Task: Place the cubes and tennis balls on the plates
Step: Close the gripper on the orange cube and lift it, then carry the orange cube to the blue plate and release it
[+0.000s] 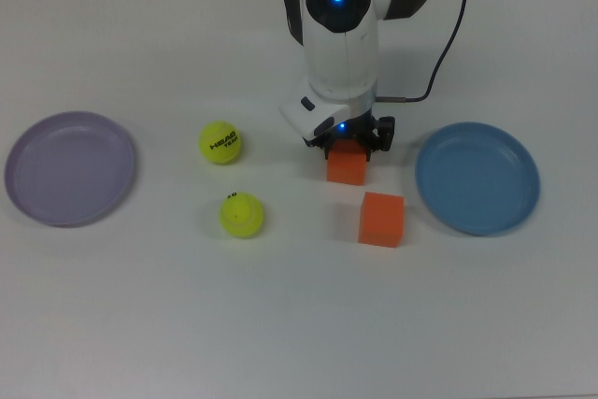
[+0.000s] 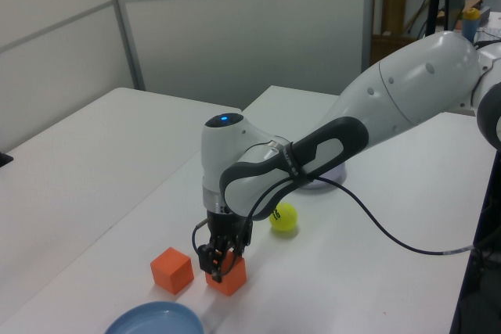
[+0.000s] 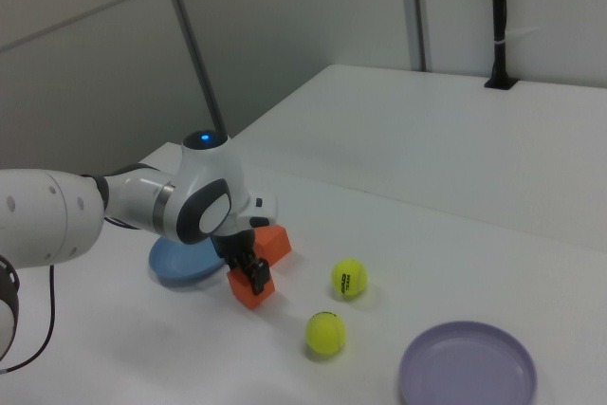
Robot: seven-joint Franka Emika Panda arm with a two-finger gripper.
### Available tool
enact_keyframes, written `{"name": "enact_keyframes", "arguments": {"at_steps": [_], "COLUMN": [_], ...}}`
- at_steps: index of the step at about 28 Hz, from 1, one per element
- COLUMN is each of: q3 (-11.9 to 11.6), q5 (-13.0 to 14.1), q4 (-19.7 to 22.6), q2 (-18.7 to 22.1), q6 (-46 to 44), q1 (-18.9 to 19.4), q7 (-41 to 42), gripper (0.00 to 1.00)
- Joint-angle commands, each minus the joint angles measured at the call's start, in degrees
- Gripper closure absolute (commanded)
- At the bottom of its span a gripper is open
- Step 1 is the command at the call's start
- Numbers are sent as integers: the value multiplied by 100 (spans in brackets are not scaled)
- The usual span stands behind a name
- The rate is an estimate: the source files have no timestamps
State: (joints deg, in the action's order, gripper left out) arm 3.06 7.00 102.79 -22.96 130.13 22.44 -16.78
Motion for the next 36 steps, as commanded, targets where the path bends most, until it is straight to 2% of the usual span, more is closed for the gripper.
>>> {"name": "enact_keyframes", "arguments": {"at_steps": [1, 7, 11, 14, 20, 29, 36], "q3": [-24, 28, 274, 397, 424, 424, 424], "q5": [-50, -41, -93, -251, -848, -1165, -1464], "q4": [127, -206, -549, -681, -1226, -1314, -1314], "q2": [511, 740, 687, 635, 47, -402, -622], "q6": [-5, -129, -120, -85, -23, 538, 794], "q1": [6, 58, 146, 286, 752, 1209, 1350], "q7": [-44, -202, -492, -676, -1519, -2056, -2496], "gripper": [100, 100, 100, 100, 100, 100, 100]}}
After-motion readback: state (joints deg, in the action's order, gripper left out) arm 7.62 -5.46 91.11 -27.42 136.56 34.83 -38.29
